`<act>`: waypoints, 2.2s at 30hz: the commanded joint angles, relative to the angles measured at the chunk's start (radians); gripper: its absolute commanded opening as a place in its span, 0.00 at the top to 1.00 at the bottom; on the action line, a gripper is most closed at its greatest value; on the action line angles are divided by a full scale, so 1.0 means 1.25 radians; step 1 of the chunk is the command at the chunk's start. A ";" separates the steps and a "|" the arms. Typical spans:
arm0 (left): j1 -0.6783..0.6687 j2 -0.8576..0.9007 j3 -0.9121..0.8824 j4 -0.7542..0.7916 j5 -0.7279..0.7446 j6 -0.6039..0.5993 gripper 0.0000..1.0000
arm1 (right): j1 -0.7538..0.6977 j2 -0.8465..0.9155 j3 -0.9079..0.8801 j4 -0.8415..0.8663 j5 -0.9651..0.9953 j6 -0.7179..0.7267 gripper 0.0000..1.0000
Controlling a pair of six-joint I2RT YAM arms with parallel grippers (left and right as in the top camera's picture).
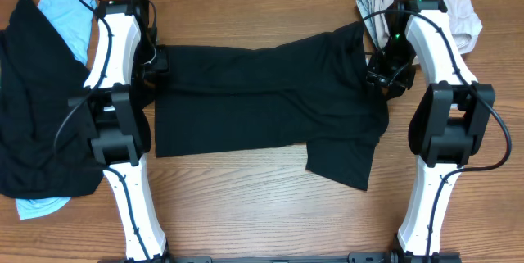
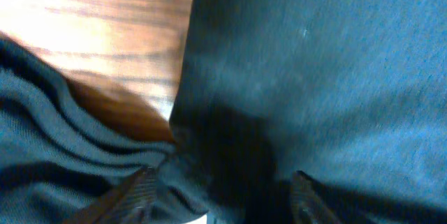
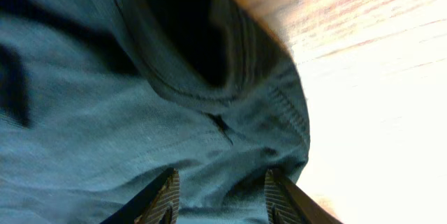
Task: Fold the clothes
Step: 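Grasp the shirt's top corners with both grippers and pull outward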
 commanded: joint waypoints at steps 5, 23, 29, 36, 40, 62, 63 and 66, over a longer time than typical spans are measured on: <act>-0.001 -0.020 0.007 0.087 0.127 0.024 0.27 | -0.005 -0.039 0.248 0.068 -0.051 -0.024 0.43; -0.078 -0.009 -0.003 0.307 0.147 0.018 0.60 | 0.056 -0.004 0.034 0.413 -0.003 0.034 0.39; -0.104 0.021 -0.003 0.317 0.107 0.017 0.76 | 0.062 -0.004 -0.031 0.503 -0.025 0.046 0.40; -0.105 0.057 -0.003 0.317 0.107 0.015 0.78 | 0.081 -0.004 -0.032 0.582 -0.045 0.053 0.43; -0.105 0.066 -0.003 0.322 0.107 0.015 0.81 | 0.083 0.007 -0.032 0.594 -0.042 0.070 0.65; -0.103 0.070 -0.003 0.339 0.044 0.015 0.96 | 0.004 0.024 -0.029 0.570 0.024 0.105 0.96; -0.103 0.070 -0.003 0.341 0.040 0.015 0.96 | 0.005 0.024 -0.029 0.570 0.020 0.105 0.96; -0.103 0.070 -0.004 0.350 0.039 0.015 0.96 | 0.012 0.024 -0.029 0.565 0.005 0.105 0.87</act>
